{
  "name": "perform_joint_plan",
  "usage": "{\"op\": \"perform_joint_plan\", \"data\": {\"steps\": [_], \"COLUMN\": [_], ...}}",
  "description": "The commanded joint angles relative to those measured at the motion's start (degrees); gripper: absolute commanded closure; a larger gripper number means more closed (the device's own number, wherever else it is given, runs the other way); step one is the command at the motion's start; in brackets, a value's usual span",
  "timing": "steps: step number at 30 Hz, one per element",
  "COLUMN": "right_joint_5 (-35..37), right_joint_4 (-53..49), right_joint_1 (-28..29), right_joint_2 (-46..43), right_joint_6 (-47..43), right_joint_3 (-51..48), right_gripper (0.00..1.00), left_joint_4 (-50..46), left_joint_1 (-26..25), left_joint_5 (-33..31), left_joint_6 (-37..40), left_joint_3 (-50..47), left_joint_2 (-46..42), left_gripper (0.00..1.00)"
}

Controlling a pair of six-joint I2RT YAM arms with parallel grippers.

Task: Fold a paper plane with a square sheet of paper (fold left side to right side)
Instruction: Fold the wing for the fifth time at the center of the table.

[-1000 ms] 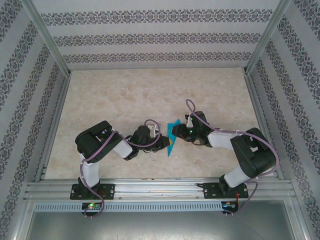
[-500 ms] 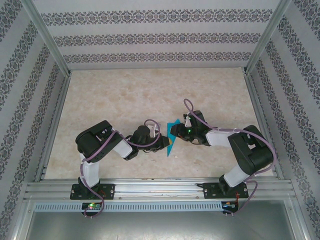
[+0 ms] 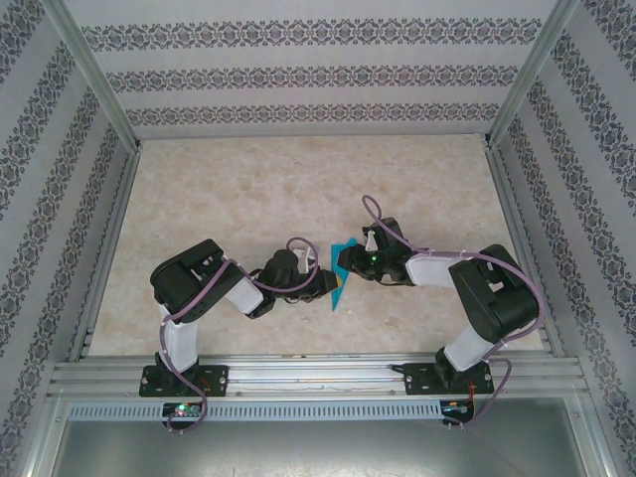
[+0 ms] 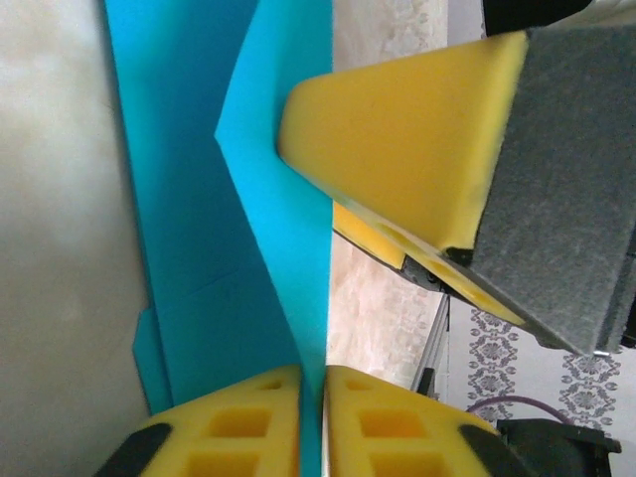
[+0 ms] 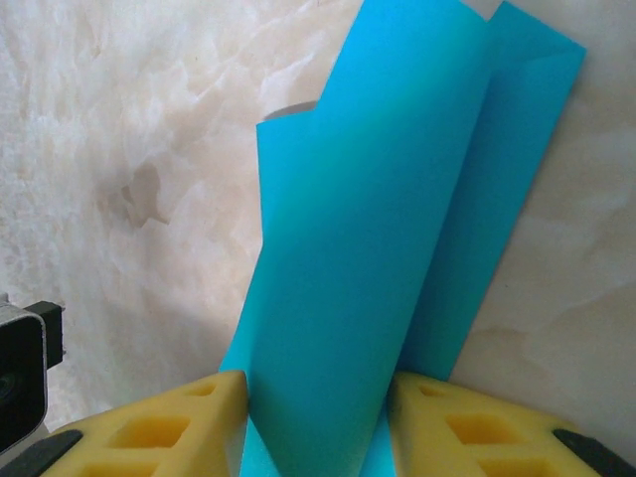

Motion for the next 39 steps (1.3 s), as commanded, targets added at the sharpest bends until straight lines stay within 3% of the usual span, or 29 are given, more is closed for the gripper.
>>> {"op": "perform_joint_plan", "data": {"steps": [1, 11, 20, 24, 33, 39], "right_joint_5": [1.75, 1.85, 1.76, 1.77, 1.77, 1.85], "right_joint_4": [-1.36, -1.54, -1.71, -1.71, -3.32, -3.99], "right_joint_1": [0.70, 0.70, 0.79, 0.79, 0.79, 0.79], "right_joint_2": [3.45, 3.26, 3.01, 3.26, 3.80, 4.15], "right_joint_6": [-0.07, -0.14, -0.20, -0.20, -0.78, -1.08], "right_joint_3": [-0.10, 0.00, -0.21, -0.13, 0.40, 0.75], "right_gripper": [0.57, 0.57, 0.57, 0.57, 0.57, 0.57], "left_joint_4": [-0.82, -5.43, -5.34, -5.34, -6.73, -8.21], "left_joint_1": [1.40, 4.40, 4.49, 4.57, 5.98, 6.40], "left_joint_5": [0.33, 1.07, 2.86, 2.99, 2.09, 1.98], "left_joint_6": [1.06, 2.87, 2.97, 3.11, 5.27, 6.35], "left_joint_3": [-0.85, -0.07, 3.19, 3.89, 3.93, 4.07], "left_joint_2": [-2.12, -2.97, 0.96, 1.39, 1.64, 1.66], "left_gripper": [0.80, 0.68, 0.66, 0.69, 0.88, 0.91]}}
